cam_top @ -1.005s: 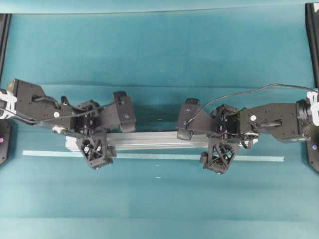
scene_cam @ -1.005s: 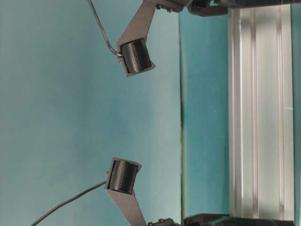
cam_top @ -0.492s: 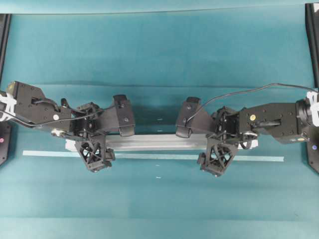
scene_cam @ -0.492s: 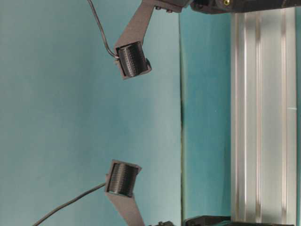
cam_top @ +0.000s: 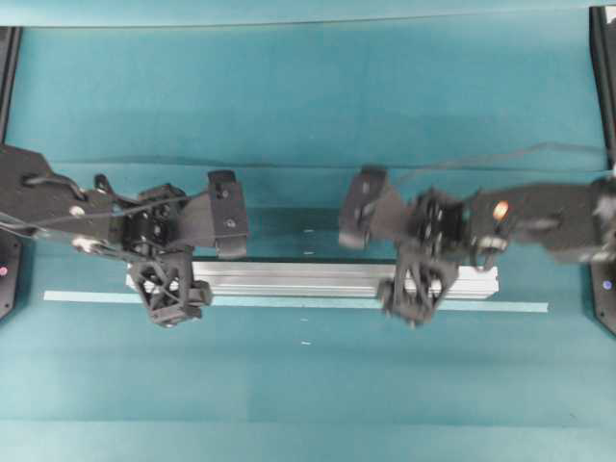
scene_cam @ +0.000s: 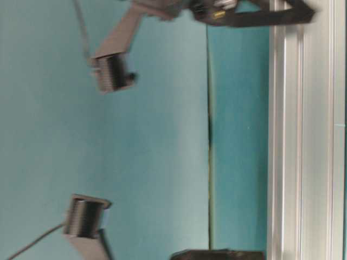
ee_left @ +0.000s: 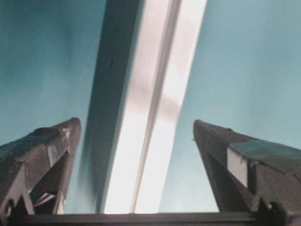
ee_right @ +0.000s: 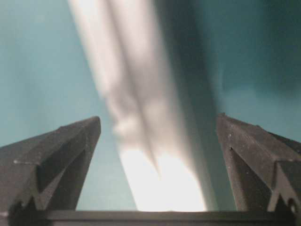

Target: Lift the metal rail with both hands and move it towards you.

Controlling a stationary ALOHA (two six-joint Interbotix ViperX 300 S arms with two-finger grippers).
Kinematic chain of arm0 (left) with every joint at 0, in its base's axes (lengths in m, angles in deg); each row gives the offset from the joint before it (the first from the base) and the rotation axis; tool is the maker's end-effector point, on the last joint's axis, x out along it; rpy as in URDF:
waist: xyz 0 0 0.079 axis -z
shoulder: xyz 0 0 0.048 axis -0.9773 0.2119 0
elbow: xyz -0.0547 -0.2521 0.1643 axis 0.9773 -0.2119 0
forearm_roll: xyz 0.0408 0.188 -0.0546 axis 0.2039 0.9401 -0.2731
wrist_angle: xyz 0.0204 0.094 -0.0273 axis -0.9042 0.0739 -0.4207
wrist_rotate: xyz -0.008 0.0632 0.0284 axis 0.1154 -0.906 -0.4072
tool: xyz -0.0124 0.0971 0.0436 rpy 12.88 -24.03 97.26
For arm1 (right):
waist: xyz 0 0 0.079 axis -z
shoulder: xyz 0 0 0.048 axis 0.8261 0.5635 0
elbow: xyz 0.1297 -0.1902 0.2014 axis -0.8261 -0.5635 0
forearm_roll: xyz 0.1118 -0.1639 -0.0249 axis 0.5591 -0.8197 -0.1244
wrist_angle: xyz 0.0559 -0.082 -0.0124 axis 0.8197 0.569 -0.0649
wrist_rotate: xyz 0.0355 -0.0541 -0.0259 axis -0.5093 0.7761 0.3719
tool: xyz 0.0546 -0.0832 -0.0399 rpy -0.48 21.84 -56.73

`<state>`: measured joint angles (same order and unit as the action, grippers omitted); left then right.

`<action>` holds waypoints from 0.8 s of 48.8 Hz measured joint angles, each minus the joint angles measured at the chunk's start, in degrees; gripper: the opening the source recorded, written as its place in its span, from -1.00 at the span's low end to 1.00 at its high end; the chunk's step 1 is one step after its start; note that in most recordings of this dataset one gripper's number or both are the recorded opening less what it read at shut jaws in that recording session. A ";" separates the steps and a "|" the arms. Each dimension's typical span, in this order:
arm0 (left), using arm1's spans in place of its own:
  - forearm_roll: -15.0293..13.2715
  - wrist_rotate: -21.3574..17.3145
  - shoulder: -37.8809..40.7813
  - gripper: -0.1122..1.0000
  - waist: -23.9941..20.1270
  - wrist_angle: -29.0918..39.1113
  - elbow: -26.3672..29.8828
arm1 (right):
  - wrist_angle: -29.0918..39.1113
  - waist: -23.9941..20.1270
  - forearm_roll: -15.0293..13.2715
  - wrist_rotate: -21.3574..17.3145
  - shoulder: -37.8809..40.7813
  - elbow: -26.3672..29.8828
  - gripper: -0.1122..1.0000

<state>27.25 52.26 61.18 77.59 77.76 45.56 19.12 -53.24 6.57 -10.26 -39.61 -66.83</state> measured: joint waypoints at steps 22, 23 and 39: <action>0.00 -5.27 -15.82 0.91 0.26 0.97 2.46 | 2.72 0.70 -1.67 2.81 -16.08 3.96 0.98; 0.00 -5.71 -16.79 0.91 0.18 0.44 2.20 | 2.72 0.70 -1.58 2.90 -16.70 3.78 0.98; 0.00 -6.33 -27.16 0.90 0.26 -9.05 -3.16 | -5.45 0.53 -1.67 3.43 -26.81 -2.37 0.98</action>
<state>27.25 45.93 34.02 77.85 68.71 42.40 13.67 -52.71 4.90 -6.84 -66.42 -69.20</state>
